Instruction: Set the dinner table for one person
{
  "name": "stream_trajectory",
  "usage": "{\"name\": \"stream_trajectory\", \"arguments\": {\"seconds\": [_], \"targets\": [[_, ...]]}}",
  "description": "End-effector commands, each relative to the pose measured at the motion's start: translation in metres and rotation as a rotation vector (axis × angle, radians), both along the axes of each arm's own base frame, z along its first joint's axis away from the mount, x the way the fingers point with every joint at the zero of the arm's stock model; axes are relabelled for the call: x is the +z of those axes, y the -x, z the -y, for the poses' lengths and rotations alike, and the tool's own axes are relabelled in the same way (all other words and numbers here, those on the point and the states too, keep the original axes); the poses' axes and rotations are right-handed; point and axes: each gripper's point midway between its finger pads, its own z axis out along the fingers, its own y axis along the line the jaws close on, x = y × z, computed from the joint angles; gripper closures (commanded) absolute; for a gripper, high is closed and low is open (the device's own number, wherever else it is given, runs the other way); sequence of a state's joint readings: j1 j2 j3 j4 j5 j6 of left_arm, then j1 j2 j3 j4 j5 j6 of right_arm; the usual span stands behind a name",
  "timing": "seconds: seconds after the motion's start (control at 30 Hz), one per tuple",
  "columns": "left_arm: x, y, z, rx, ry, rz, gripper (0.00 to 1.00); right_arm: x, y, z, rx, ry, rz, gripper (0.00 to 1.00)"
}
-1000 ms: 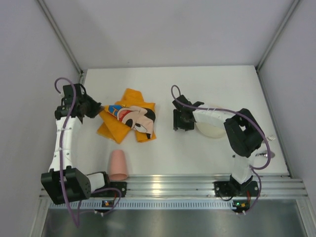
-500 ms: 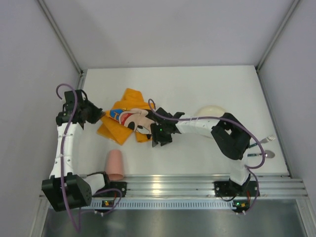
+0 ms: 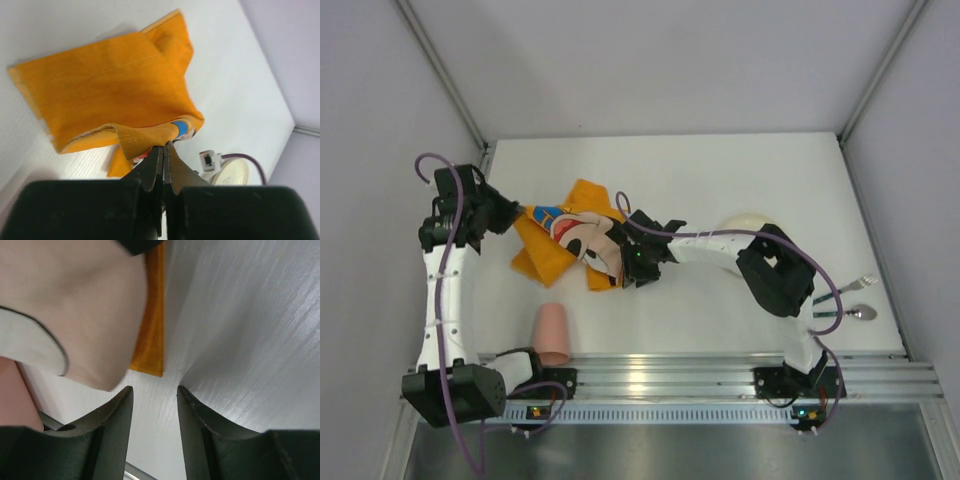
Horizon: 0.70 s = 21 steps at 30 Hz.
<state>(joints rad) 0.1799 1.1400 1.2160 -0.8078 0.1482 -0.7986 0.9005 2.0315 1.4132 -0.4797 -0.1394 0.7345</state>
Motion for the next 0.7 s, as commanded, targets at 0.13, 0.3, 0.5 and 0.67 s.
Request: {"name": "stream_trajectory", "arguments": {"seconds": [0.13, 0.3, 0.5, 0.67], "targets": [[0.082, -0.022, 0.001, 0.013, 0.027, 0.182, 1.0, -0.022, -0.012, 0.012, -0.026, 0.08, 0.014, 0.57], [0.09, -0.026, 0.007, 0.003, 0.065, 0.2, 1.0, -0.022, -0.011, 0.007, -0.032, 0.069, 0.002, 0.57], [0.08, -0.025, 0.012, -0.004, 0.101, 0.19, 1.0, 0.005, 0.001, -0.034, 0.012, -0.103, -0.013, 0.54], [0.077, -0.027, 0.011, 0.0, 0.103, 0.187, 1.0, 0.035, 0.03, -0.095, 0.082, -0.299, -0.042, 0.54]]}}
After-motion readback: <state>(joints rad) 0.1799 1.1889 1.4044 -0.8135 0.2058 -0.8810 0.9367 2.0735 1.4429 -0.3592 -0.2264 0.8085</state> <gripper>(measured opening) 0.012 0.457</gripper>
